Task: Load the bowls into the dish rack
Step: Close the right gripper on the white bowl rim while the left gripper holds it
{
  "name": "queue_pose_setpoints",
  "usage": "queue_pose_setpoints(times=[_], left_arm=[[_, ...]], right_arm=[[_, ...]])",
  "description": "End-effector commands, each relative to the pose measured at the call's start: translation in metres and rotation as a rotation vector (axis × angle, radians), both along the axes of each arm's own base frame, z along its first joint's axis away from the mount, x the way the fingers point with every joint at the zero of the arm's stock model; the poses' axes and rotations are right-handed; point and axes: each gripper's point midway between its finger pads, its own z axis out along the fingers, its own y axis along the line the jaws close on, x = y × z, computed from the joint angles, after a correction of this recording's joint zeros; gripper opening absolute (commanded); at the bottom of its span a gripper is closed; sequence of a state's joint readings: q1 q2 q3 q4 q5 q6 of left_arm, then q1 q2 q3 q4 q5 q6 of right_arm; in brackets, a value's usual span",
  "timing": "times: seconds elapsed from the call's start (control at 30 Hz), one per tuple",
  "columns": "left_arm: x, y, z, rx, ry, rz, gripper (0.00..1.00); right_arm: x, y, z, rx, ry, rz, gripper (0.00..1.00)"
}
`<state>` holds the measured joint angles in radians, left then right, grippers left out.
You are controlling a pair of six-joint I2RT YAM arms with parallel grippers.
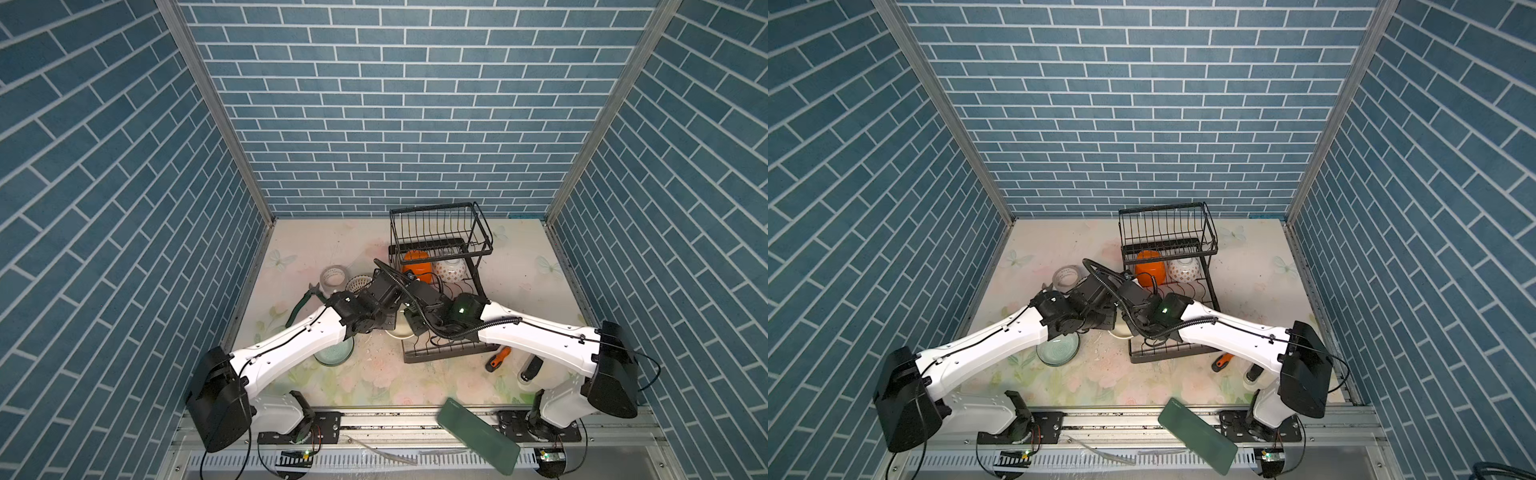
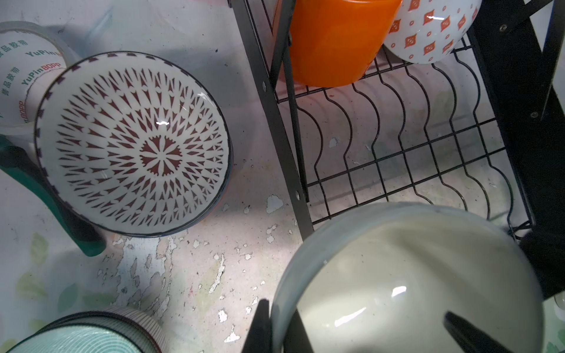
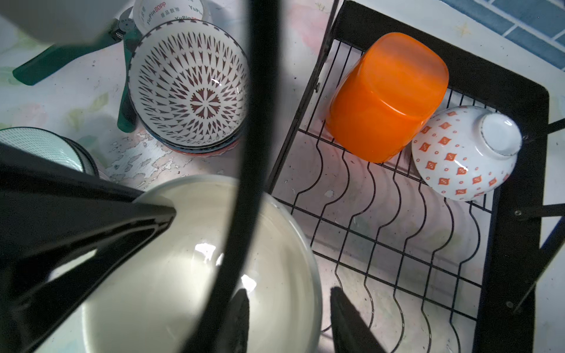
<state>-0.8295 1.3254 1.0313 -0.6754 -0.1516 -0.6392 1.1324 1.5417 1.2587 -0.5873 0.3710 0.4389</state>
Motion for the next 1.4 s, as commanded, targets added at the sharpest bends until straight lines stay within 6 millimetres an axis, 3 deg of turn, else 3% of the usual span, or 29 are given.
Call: queue_pose_setpoints(times=[0.0,0.3,0.6,0.7,0.97,1.37], left_arm=[[0.002,-0.009,0.019,-0.078,-0.061,-0.007,0.0],[0.0,-0.009,0.024,-0.111,-0.086,-0.012,0.0],[0.001,-0.008,0.022,-0.11,-0.094,-0.007,0.0],[0.001,-0.007,0.02,-0.107,-0.092,-0.004,0.0],[0.002,-0.008,0.015,-0.109,-0.087,0.011,0.0],[0.004,-0.007,0.014,-0.119,-0.1,0.021,0.16]], right_arm=[[0.003,-0.015,-0.021,-0.045,0.021,-0.07,0.43],[0.007,-0.017,-0.024,-0.05,0.028,-0.092,0.33],[0.007,-0.015,-0.023,-0.046,0.029,-0.089,0.12],[0.008,-0.014,-0.023,-0.051,0.029,-0.085,0.0],[0.01,-0.013,-0.021,-0.058,0.022,-0.083,0.0],[0.01,-0.018,-0.007,-0.029,-0.025,-0.081,0.0]])
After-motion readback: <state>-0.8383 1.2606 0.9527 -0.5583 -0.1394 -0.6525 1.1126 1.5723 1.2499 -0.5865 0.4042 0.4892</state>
